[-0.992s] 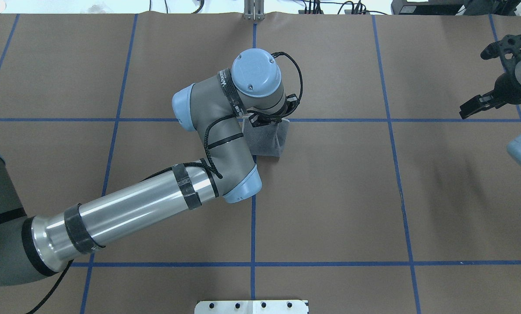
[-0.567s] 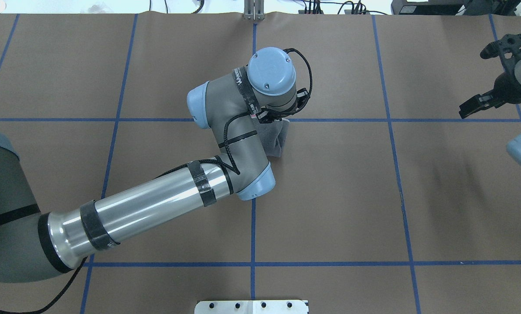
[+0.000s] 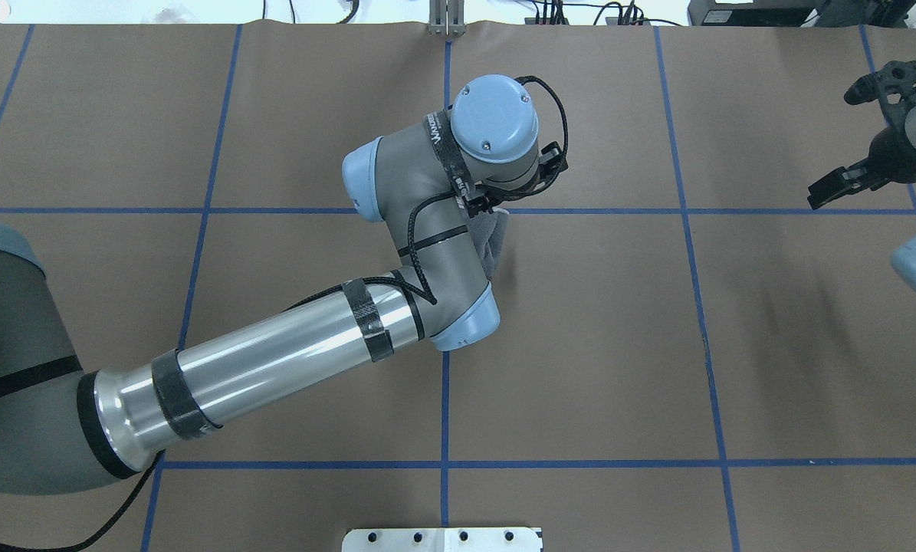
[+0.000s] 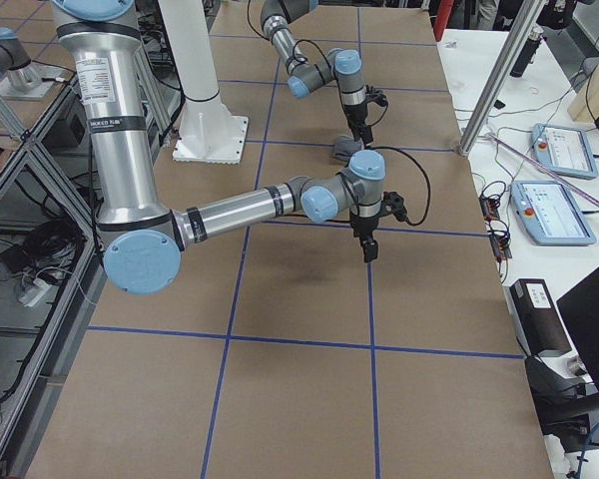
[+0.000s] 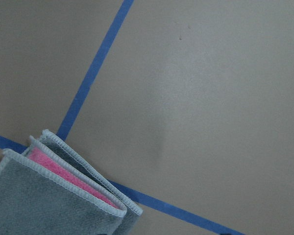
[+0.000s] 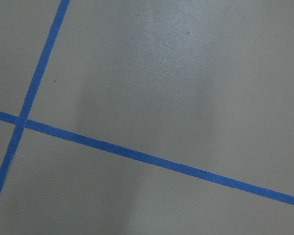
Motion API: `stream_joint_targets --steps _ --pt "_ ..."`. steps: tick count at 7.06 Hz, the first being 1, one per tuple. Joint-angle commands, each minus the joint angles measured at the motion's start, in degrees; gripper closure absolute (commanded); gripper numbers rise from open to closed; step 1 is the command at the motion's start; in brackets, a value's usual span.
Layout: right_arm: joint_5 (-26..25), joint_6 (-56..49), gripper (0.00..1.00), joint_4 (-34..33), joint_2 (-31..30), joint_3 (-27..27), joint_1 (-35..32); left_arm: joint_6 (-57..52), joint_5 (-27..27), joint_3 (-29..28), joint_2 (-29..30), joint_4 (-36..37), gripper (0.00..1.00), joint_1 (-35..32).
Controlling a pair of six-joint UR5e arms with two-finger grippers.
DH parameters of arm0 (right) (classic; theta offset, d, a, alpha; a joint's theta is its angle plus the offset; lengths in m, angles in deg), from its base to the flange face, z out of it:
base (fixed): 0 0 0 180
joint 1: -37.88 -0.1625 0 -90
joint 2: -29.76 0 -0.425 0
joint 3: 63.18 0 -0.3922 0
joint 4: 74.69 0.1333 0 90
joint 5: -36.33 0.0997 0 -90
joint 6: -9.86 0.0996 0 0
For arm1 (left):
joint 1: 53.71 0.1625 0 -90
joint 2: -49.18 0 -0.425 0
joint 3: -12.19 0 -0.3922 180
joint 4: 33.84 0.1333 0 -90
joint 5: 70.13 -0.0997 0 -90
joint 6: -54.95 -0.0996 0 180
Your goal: Fold towel twice with both arms
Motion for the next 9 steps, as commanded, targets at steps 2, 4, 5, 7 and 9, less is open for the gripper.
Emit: stream_joint_targets --steps 2,4,5,7,9 --pt "1.7 -1.8 0.01 -0.7 -0.9 -2.1 -3.5 -16.8 4.2 15.7 -4.1 21.5 0.00 -1.4" --pt "2.6 -18.3 0.01 -12.8 -0.6 -1.7 -10.9 -28.5 6.1 33.3 -14.6 33.9 0.00 -4.2" --pt "2.6 -25.3 0.01 -17.0 -0.8 -1.7 -14.4 -36.3 9.7 41.2 -20.9 38.3 0.00 -7.6" --pt "2.4 -33.9 0.01 -20.0 -4.1 -1.7 -20.5 -50.4 13.5 51.6 -33.1 41.6 0.00 -14.2" --pt "2.5 -33.7 0.01 -19.5 -8.4 -1.5 -22.4 -67.2 20.5 56.8 -45.1 41.6 0.00 -24.4"
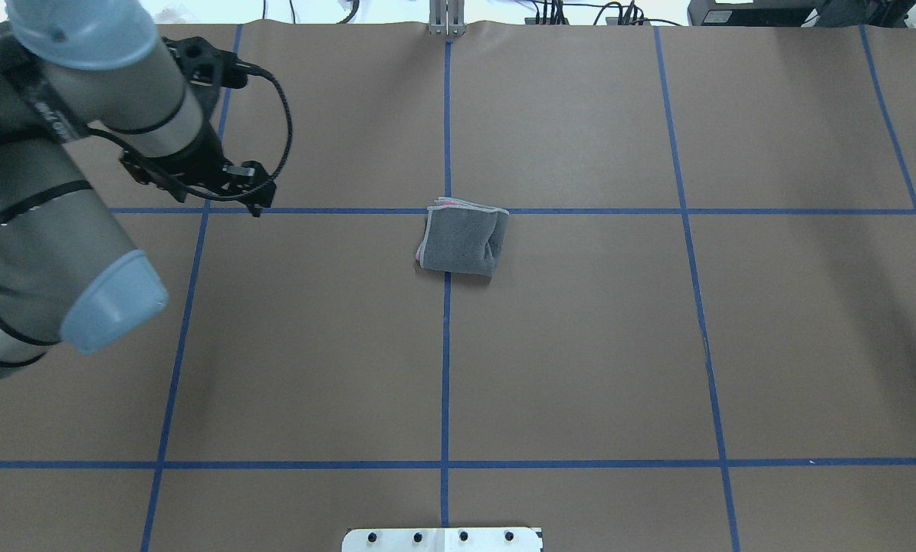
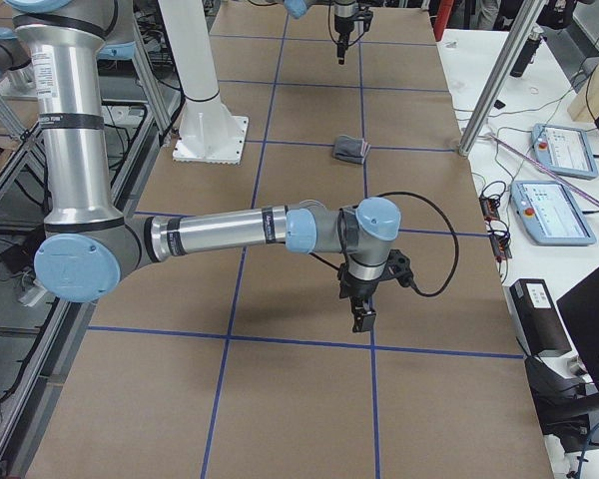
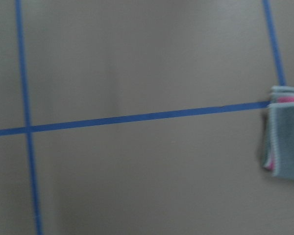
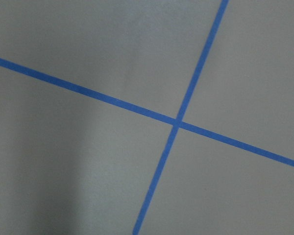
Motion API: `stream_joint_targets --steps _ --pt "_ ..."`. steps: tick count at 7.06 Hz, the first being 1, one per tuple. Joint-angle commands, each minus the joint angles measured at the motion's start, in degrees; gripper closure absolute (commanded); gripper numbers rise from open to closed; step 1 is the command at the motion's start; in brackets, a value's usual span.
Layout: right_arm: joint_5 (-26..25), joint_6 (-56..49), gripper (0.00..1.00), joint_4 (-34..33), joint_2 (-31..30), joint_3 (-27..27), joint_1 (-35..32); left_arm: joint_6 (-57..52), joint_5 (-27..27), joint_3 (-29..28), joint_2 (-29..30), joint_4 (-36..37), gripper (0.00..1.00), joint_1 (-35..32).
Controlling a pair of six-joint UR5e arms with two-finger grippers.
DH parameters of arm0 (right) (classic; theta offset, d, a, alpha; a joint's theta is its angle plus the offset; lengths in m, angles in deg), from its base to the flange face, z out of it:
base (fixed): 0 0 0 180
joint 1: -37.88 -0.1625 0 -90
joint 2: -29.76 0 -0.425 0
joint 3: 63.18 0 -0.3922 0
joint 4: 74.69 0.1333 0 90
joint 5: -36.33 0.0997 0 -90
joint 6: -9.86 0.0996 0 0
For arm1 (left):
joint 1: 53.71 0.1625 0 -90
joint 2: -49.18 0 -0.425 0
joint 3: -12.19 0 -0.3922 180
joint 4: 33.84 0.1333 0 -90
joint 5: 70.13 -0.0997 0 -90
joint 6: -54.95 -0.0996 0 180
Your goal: Fold towel twice with both arms
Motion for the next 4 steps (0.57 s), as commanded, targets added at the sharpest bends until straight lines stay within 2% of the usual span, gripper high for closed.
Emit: stream_joint_targets --steps 1,3,4 --pt "0.1 0.0 0.01 0.2 -3.5 0.5 -1.2 -19.9 6.7 3.8 -12.8 0.1 0.00 -12.2" --pt "1.9 1.4 0.01 0.2 -3.7 0.6 -1.2 -37.5 11.5 3.1 -22.8 -0.2 0.00 -23.9" --pt "2.0 2.1 0.01 0.2 -3.6 0.7 -1.2 -43.0 11.5 2.5 -26.3 -0.3 0.00 -28.0"
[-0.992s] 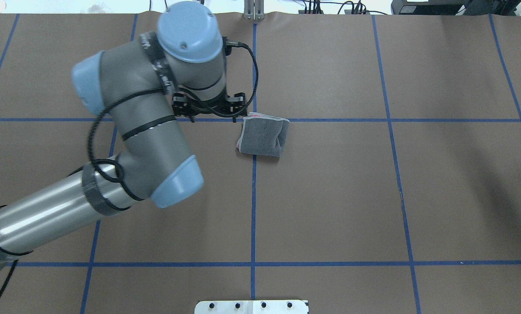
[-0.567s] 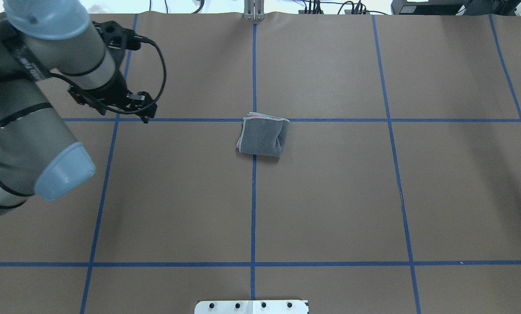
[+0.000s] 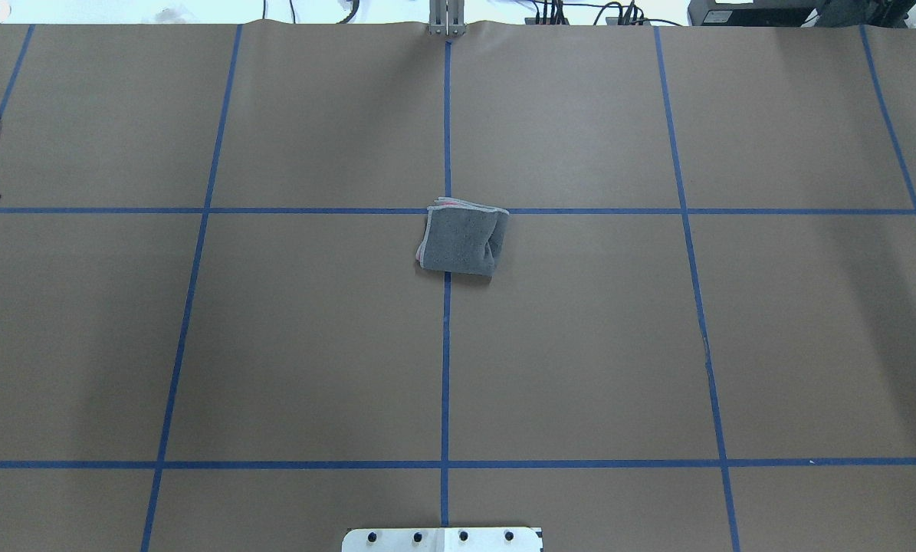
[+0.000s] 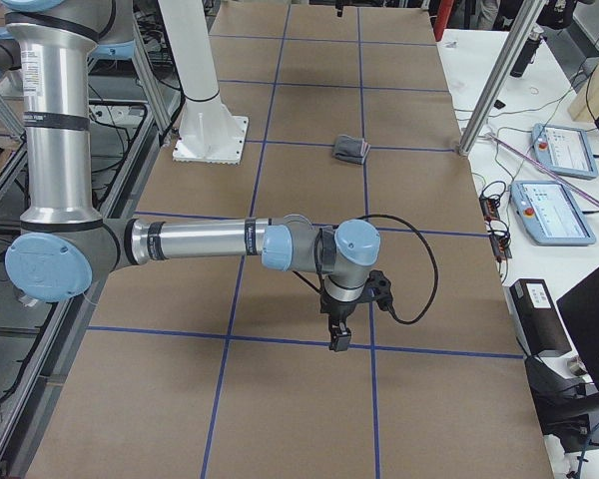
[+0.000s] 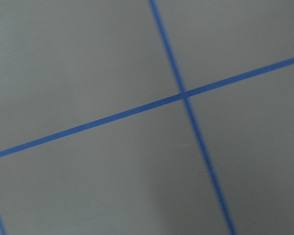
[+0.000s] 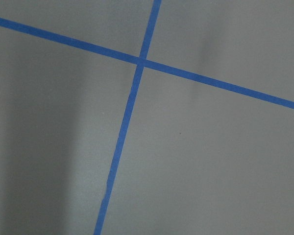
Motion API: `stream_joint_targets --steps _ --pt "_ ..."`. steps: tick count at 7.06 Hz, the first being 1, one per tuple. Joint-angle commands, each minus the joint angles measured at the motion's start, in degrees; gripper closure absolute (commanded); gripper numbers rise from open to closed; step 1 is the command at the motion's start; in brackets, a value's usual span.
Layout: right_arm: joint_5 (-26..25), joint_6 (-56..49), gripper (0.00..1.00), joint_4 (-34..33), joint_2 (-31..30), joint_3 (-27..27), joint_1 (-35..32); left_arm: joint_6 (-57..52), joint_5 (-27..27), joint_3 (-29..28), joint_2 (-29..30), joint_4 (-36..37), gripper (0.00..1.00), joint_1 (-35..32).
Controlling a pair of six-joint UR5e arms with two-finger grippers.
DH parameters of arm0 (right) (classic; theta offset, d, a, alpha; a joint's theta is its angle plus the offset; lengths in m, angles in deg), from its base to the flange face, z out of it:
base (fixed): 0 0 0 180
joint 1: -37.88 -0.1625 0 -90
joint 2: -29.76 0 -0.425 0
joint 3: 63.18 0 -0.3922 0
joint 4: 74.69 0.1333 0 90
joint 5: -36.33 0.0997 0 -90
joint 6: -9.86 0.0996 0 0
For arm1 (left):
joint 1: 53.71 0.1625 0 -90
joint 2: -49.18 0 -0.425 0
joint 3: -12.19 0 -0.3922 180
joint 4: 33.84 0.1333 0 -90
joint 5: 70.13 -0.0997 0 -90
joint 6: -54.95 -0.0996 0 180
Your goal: Fold towel twice with both arms
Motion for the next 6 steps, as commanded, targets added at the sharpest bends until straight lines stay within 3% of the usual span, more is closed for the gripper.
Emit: stream_joint_targets --steps 1,2,4,6 --pt "0.4 2.1 0.01 0.0 -0.1 0.8 0.0 -13.6 1.2 -2.2 -7.4 -0.4 0.00 -9.7" --pt "0.4 4.0 0.01 0.1 -0.1 1.5 0.0 -19.0 1.3 -4.3 -9.6 -0.5 0.00 -13.3" --pt "0.4 4.3 0.01 0.3 0.0 1.5 0.0 -19.5 1.2 -10.0 -13.2 -0.9 0.00 -19.5" --pt "0.6 4.3 0.01 0.3 0.0 1.8 0.0 -19.8 4.7 -13.9 -14.0 -4.2 0.00 -20.1"
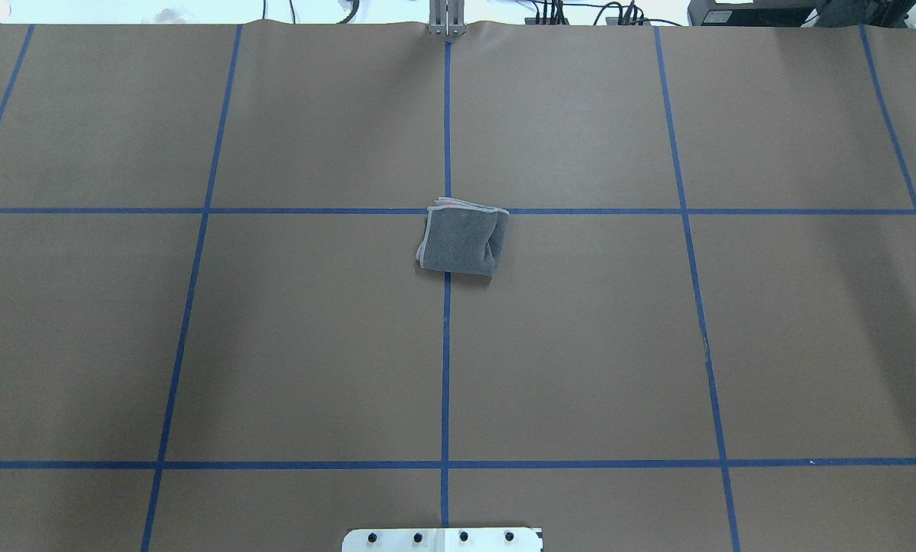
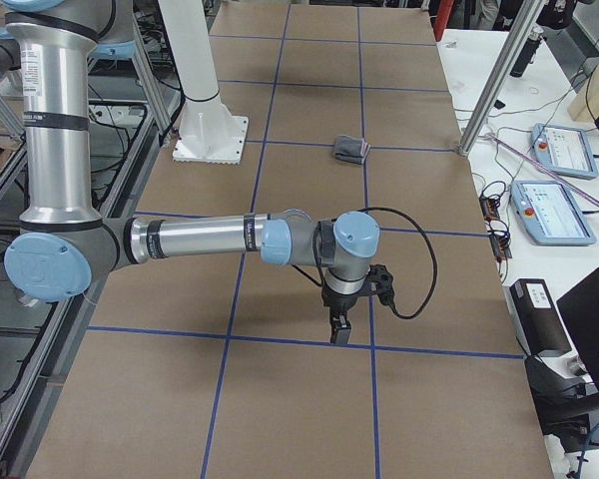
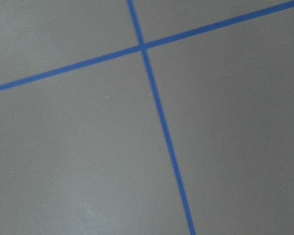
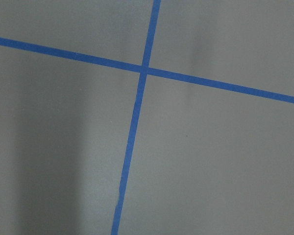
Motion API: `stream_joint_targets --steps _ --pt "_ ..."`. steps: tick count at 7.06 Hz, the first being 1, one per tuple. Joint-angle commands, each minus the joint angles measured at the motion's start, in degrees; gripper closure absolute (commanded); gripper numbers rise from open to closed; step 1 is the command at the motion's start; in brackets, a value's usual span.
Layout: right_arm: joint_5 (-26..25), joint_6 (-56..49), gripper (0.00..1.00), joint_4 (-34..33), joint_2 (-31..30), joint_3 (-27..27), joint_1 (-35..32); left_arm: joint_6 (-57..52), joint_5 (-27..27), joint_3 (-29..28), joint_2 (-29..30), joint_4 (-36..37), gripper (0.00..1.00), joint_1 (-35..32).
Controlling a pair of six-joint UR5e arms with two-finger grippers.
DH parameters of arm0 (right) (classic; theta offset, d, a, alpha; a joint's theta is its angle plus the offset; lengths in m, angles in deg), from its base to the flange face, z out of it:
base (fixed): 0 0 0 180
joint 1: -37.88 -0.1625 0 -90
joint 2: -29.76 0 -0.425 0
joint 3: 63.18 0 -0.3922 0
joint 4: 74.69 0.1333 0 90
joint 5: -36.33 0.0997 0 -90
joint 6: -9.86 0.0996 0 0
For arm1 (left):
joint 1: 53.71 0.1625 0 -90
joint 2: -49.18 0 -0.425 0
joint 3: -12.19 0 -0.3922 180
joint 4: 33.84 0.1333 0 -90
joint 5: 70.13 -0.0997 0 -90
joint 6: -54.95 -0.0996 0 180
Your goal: Fold towel twice with both arms
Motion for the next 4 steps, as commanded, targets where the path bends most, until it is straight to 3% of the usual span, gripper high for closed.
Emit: stream_joint_targets --steps 1,4 --pt "0.1 0.0 0.01 0.0 0.0 0.2 0.0 0.6 4.4 -1.3 -3.5 -7.8 0.00 -0.7" --pt "0.1 0.0 0.01 0.0 0.2 0.2 0.1 4.9 5.6 -0.1 -2.6 -9.8 0.00 -0.5"
